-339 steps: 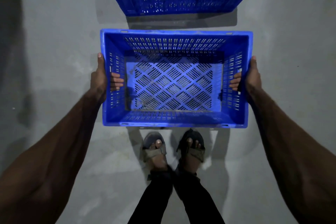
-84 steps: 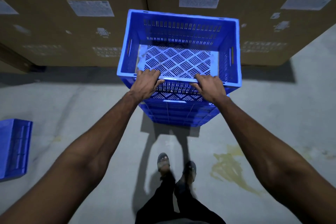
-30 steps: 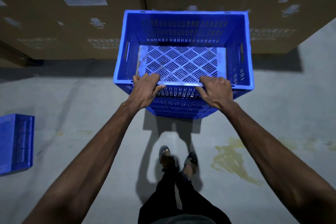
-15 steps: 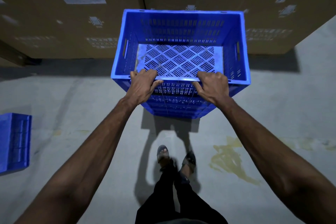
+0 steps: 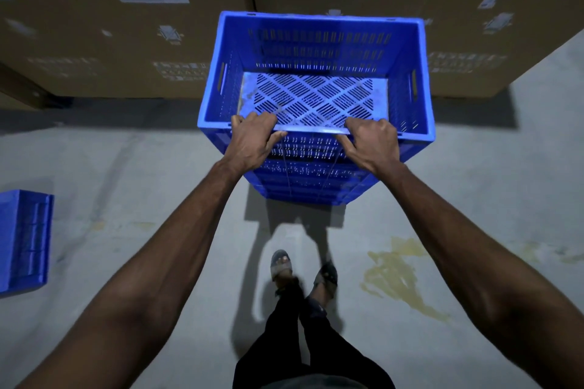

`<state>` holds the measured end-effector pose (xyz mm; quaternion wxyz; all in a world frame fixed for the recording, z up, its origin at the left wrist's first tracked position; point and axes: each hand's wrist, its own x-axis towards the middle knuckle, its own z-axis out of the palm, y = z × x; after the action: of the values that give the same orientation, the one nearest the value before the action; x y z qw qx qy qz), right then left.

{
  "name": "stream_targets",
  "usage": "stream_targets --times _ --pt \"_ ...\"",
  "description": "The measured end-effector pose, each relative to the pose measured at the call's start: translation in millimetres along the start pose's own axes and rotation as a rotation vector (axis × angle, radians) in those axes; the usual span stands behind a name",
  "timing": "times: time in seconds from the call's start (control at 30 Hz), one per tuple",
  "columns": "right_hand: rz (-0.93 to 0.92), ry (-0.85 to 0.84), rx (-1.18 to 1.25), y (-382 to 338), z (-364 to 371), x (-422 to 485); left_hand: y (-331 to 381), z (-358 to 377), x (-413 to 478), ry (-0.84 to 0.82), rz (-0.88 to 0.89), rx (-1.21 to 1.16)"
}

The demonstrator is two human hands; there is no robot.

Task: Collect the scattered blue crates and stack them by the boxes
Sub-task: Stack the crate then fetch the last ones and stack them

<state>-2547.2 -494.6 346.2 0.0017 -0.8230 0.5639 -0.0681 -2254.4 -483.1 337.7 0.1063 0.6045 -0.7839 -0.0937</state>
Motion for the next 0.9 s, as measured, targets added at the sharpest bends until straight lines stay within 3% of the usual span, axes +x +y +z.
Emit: stream_targets --times 0.2,0.47,0.7,0.9 --pt "-0.013 -0.046 -0.021 -1 -5 0 0 -6 0 -0.029 0.011 0.003" --pt "0.012 -0.240 0.046 1 -20 -7 14 -12 -10 -0.054 -0.061 -0.061" --pt "0.078 -0.067 0.236 -5 -61 -43 55 -30 -59 0.269 -0.126 -0.411" --pt "0.093 -0.067 0.322 -54 -71 -90 96 -17 -127 0.199 -0.189 -0.562"
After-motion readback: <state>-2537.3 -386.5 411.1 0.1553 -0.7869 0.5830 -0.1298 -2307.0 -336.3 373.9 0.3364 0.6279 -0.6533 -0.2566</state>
